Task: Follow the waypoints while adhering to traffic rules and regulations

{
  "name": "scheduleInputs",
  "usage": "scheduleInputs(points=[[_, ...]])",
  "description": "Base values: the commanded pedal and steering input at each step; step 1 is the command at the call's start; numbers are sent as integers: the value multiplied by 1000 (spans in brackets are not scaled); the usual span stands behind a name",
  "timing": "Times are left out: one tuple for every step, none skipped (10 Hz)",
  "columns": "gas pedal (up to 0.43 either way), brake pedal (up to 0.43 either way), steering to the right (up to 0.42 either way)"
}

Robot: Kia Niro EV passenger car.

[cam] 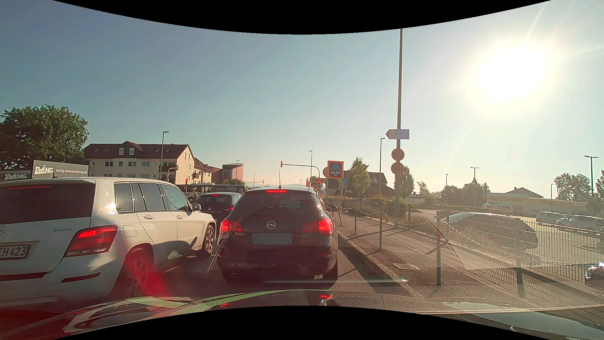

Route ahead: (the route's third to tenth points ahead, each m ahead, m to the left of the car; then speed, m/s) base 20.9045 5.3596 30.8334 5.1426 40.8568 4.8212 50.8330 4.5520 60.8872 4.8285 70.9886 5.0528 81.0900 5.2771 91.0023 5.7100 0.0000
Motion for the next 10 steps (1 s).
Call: scheduleInputs(points=[[0,274,-17],[0,274,-16],[0,274,-17],[0,274,-17],[0,274,-16],[0,274,-17],[0,274,-17],[0,274,-17],[0,274,-17],[0,274,-17]])
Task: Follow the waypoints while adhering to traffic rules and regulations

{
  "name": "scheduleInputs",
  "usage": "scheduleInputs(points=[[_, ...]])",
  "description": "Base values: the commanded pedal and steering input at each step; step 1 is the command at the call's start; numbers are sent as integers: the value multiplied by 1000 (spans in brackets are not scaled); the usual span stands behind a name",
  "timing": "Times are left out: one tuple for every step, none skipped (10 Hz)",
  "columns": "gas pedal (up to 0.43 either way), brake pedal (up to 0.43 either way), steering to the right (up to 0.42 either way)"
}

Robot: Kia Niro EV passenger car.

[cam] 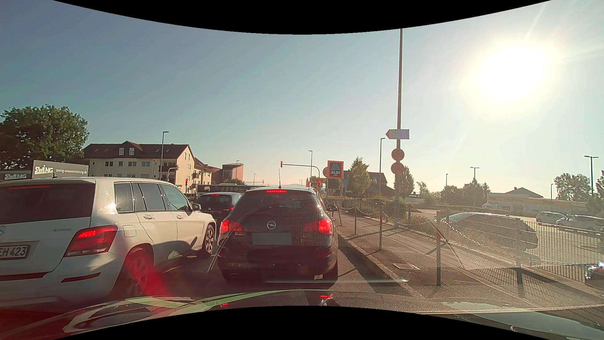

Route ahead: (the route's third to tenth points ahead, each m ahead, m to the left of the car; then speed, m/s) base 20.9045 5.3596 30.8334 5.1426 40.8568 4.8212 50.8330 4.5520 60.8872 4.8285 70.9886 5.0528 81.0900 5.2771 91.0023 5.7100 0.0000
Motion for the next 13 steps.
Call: scheduleInputs(points=[[0,274,-17],[0,274,-17],[0,274,-17],[0,274,-17],[0,274,-17],[0,274,-17],[0,274,-17],[0,274,-17],[0,274,-17],[0,274,-17],[0,268,-17],[0,274,-17],[0,274,-17]])
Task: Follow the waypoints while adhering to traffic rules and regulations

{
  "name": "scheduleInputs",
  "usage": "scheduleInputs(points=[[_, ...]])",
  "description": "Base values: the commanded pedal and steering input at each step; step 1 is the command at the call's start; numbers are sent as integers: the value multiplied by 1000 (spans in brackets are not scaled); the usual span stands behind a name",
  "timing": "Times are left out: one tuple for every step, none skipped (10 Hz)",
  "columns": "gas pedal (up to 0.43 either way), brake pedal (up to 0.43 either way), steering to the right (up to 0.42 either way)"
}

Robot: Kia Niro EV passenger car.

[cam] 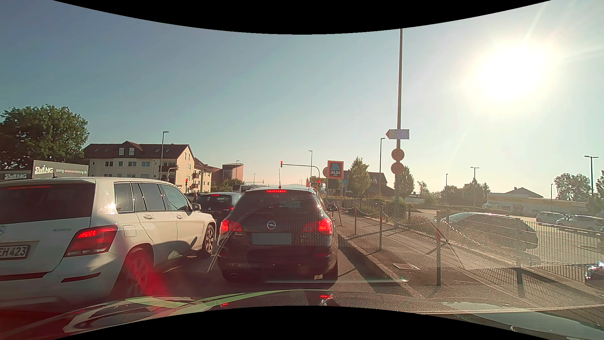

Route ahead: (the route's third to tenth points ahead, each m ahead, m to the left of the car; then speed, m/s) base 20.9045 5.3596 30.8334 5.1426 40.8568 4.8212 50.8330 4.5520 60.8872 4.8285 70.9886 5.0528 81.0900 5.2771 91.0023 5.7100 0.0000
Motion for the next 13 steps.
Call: scheduleInputs(points=[[0,274,-17],[0,274,-17],[0,274,-17],[0,274,-17],[0,274,-17],[0,274,-17],[0,274,-17],[0,274,-17],[0,274,-17],[0,274,-17],[0,274,-17],[0,280,-17],[0,274,-17]])
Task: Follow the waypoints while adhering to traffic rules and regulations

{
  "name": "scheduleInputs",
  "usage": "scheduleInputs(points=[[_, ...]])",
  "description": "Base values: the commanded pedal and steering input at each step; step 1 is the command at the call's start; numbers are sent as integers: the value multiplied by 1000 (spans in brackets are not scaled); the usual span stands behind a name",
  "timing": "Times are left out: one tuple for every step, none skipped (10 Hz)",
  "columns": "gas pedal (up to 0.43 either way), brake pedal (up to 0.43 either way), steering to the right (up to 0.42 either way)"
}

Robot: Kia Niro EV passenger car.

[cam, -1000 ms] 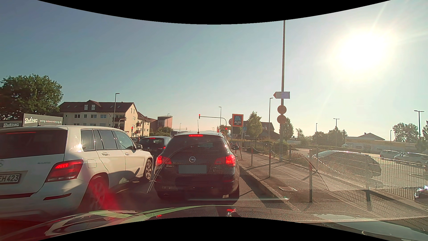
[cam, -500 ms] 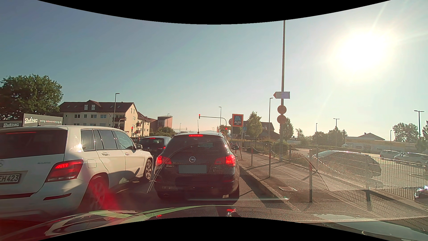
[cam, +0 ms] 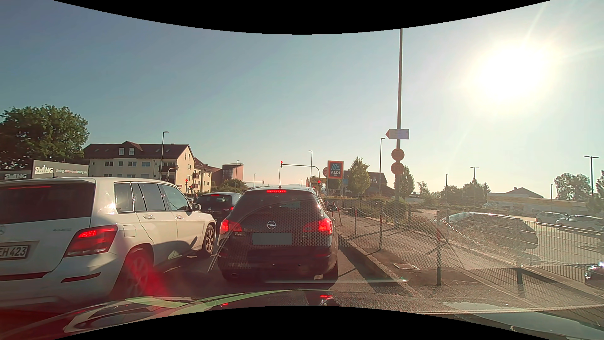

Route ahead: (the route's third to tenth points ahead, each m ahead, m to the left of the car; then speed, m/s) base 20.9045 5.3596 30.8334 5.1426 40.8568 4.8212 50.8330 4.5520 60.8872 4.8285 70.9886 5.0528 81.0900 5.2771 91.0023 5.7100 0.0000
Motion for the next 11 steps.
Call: scheduleInputs(points=[[0,274,-17],[0,274,-17],[0,274,-17],[0,274,-17],[0,274,-17],[0,274,-17],[0,274,-17],[0,274,-17],[0,274,-17],[0,274,-17],[0,274,-17]])
